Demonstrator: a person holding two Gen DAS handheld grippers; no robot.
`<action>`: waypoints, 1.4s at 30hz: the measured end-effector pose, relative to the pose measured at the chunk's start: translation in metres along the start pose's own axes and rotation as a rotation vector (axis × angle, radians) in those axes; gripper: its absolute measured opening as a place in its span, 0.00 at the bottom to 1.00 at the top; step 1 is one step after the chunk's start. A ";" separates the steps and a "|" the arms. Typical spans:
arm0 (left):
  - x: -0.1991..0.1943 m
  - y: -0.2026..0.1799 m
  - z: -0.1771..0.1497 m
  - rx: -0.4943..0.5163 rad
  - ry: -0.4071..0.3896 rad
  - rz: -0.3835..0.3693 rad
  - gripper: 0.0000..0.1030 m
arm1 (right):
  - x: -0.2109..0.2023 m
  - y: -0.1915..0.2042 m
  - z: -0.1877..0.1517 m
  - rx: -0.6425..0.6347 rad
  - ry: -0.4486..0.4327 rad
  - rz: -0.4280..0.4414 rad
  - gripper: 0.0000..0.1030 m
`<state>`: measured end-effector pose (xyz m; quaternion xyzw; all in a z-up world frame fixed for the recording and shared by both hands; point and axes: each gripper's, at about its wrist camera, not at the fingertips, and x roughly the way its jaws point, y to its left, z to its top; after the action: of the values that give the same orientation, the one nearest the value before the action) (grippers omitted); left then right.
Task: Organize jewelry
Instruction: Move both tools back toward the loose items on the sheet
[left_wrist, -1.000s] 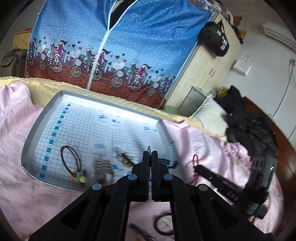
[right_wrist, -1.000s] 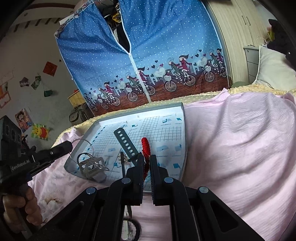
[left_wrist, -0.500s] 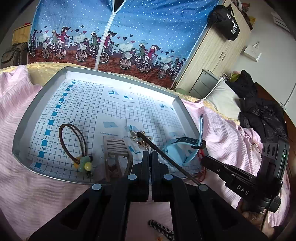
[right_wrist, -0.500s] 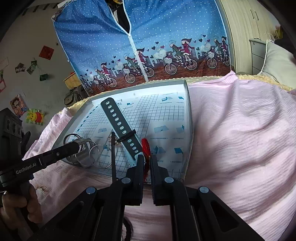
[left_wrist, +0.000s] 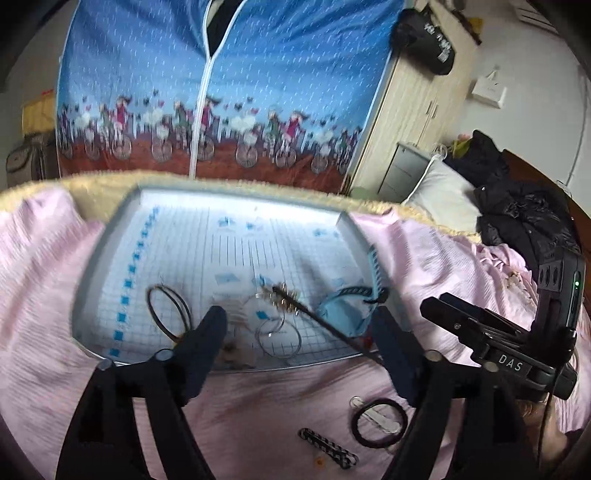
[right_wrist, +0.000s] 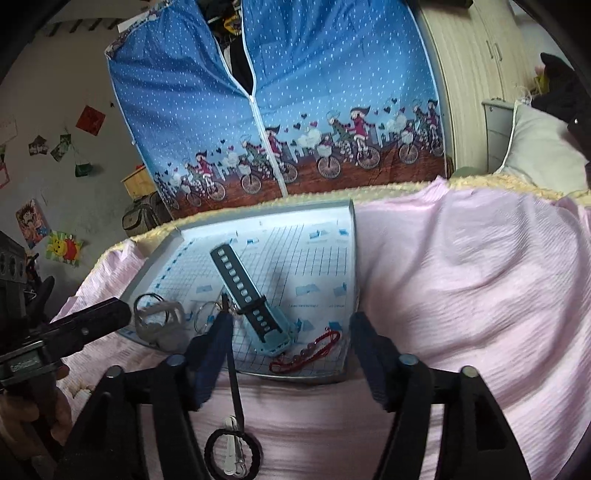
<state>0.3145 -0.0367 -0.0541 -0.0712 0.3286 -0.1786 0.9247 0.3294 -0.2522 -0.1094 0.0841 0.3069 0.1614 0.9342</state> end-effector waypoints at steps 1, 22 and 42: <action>-0.010 -0.002 0.001 0.009 -0.028 0.010 0.85 | -0.004 0.001 0.002 -0.003 -0.010 -0.001 0.76; -0.153 -0.029 -0.060 0.011 -0.190 0.111 0.99 | -0.147 0.053 -0.037 -0.102 -0.200 -0.012 1.00; -0.152 -0.028 -0.115 -0.044 0.063 0.228 0.98 | -0.130 0.075 -0.108 -0.078 0.172 -0.084 1.00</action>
<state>0.1240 -0.0068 -0.0479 -0.0481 0.3674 -0.0671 0.9264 0.1470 -0.2219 -0.1056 0.0208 0.3828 0.1405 0.9129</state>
